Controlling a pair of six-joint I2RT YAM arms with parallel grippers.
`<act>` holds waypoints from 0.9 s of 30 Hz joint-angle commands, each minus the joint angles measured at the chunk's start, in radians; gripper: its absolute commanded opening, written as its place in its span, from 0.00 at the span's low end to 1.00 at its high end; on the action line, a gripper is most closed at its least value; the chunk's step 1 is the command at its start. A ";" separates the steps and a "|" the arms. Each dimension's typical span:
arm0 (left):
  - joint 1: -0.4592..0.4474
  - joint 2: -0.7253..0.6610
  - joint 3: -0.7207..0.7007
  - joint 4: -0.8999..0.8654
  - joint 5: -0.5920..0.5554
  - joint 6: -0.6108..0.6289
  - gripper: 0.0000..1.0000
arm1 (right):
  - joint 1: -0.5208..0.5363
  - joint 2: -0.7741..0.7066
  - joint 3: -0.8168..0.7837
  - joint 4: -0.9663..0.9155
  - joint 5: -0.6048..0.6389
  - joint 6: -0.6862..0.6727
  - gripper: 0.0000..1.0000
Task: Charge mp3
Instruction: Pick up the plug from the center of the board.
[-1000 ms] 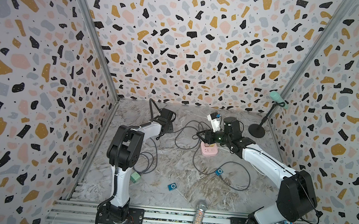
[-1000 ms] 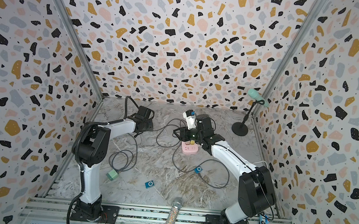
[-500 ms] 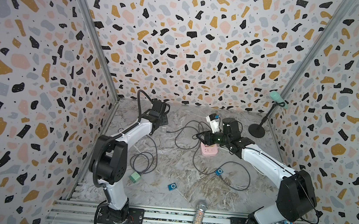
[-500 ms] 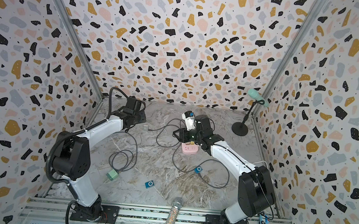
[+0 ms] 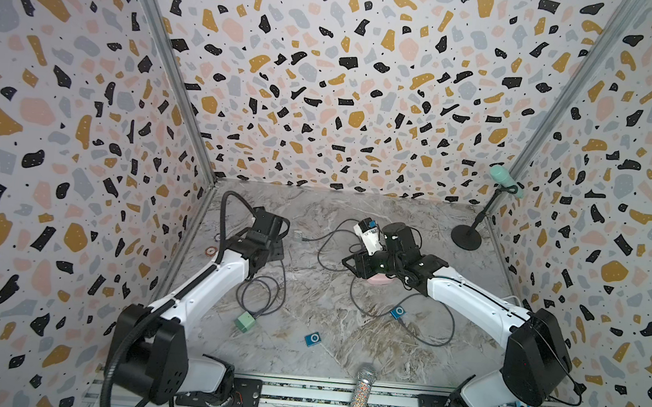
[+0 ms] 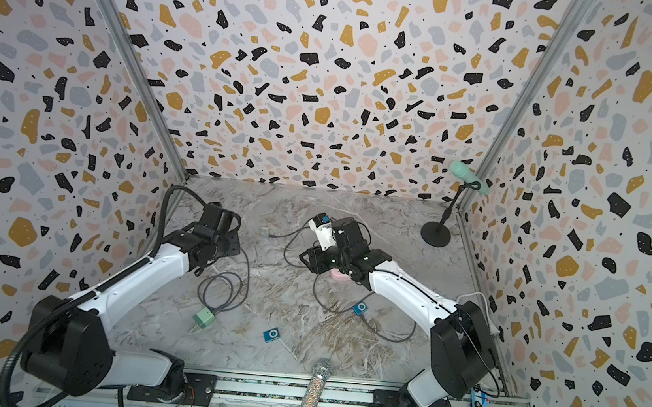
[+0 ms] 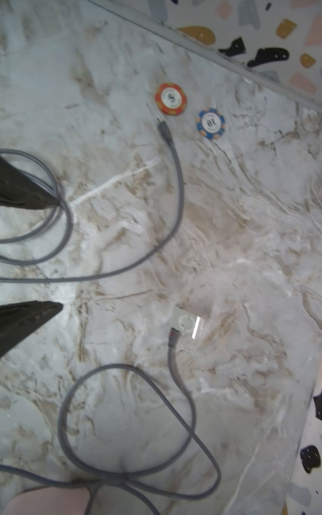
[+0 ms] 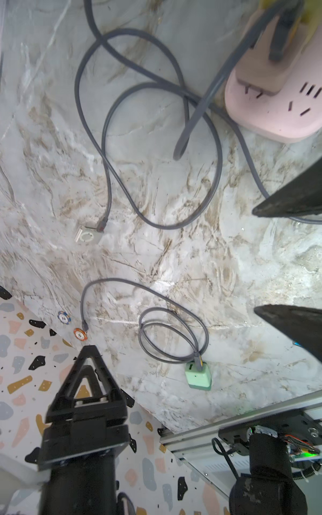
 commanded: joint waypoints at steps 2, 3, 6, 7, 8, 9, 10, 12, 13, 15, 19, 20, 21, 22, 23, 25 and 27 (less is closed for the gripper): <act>-0.001 -0.138 -0.149 -0.082 -0.047 -0.119 0.56 | 0.015 -0.025 -0.013 0.016 -0.033 0.000 0.51; -0.003 -0.165 -0.183 -0.086 -0.042 -0.144 0.56 | 0.017 -0.022 -0.016 0.023 -0.043 0.002 0.51; -0.008 -0.223 -0.250 -0.115 -0.047 -0.201 0.57 | 0.022 -0.011 -0.021 0.032 -0.075 0.001 0.51; -0.011 -0.235 -0.265 -0.129 -0.060 -0.220 0.58 | 0.024 -0.008 -0.023 0.036 -0.082 0.001 0.51; -0.012 -0.251 -0.282 -0.149 -0.078 -0.247 0.58 | 0.025 -0.007 -0.027 0.042 -0.090 0.002 0.51; -0.014 -0.271 -0.303 -0.161 -0.089 -0.272 0.58 | 0.025 -0.005 -0.031 0.048 -0.096 0.001 0.51; -0.014 -0.291 -0.320 -0.167 -0.093 -0.292 0.59 | 0.025 -0.004 -0.035 0.055 -0.102 0.005 0.51; -0.014 -0.339 -0.358 -0.181 -0.101 -0.345 0.59 | 0.026 -0.003 -0.046 0.070 -0.119 0.009 0.51; -0.015 -0.358 -0.368 -0.188 -0.105 -0.369 0.59 | 0.026 -0.001 -0.053 0.080 -0.127 0.012 0.51; -0.019 -0.380 -0.371 -0.217 -0.114 -0.412 0.60 | 0.026 0.003 -0.062 0.095 -0.144 0.019 0.51; -0.037 -0.389 -0.396 -0.278 -0.126 -0.472 0.61 | 0.034 0.017 -0.072 0.113 -0.172 0.024 0.51; -0.046 -0.394 -0.416 -0.276 -0.114 -0.490 0.62 | 0.036 0.022 -0.073 0.116 -0.176 0.022 0.51; -0.053 -0.403 -0.433 -0.272 -0.105 -0.509 0.62 | 0.037 0.027 -0.072 0.120 -0.181 0.020 0.51; -0.060 -0.408 -0.447 -0.267 -0.100 -0.524 0.61 | 0.037 0.032 -0.072 0.122 -0.185 0.018 0.51; -0.069 -0.412 -0.461 -0.257 -0.097 -0.542 0.61 | 0.037 0.038 -0.069 0.125 -0.188 0.015 0.51; -0.087 -0.409 -0.477 -0.231 -0.082 -0.568 0.62 | 0.037 0.052 -0.063 0.123 -0.192 0.010 0.51; -0.104 -0.388 -0.483 -0.223 -0.085 -0.584 0.62 | 0.037 0.066 -0.054 0.120 -0.198 0.005 0.51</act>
